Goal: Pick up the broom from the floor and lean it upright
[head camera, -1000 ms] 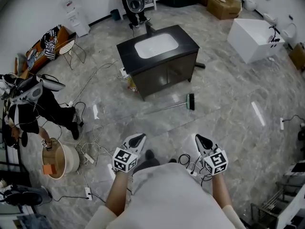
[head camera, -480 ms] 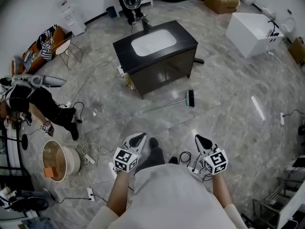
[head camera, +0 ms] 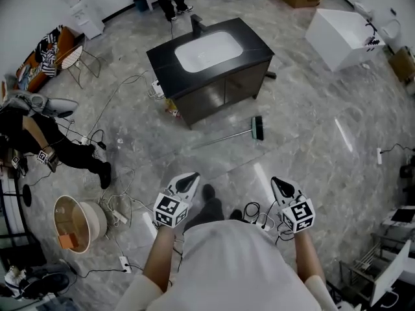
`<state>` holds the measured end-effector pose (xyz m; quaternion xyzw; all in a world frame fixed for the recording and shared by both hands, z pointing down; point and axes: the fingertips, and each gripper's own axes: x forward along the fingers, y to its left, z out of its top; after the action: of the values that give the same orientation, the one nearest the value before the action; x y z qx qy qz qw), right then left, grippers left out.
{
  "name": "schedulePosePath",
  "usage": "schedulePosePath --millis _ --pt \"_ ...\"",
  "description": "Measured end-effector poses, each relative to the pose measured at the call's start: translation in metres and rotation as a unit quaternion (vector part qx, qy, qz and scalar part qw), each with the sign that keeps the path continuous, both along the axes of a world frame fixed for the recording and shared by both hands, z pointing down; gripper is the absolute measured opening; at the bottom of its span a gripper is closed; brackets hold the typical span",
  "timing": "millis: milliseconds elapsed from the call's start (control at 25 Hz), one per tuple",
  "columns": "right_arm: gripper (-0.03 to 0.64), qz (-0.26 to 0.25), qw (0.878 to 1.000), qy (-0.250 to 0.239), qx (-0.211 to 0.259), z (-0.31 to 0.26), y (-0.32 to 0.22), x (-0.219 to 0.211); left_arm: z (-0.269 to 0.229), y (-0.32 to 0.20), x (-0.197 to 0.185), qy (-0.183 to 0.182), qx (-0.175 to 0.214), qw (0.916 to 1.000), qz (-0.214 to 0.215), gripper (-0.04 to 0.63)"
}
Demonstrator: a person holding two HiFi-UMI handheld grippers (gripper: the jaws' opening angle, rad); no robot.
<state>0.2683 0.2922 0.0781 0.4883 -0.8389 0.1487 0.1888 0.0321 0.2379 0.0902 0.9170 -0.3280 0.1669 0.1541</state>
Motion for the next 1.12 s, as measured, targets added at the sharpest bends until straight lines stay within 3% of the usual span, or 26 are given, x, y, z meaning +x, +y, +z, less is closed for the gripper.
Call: schedulePosePath --millis 160,640,1120 --pt "0.002 0.002 1.0 0.02 -0.013 0.006 -0.036 -0.016 0.016 -0.036 -0.018 -0.001 -0.012 0.9998 0.017 0.011" --pt "0.002 0.009 0.998 0.016 -0.053 0.039 -0.129 -0.075 0.079 -0.108 -0.066 0.008 -0.057 0.9978 0.033 0.011" --pt "0.0 -0.032 0.995 0.018 -0.096 0.089 -0.202 -0.098 0.127 -0.149 -0.069 0.015 -0.091 0.9957 0.009 0.011"
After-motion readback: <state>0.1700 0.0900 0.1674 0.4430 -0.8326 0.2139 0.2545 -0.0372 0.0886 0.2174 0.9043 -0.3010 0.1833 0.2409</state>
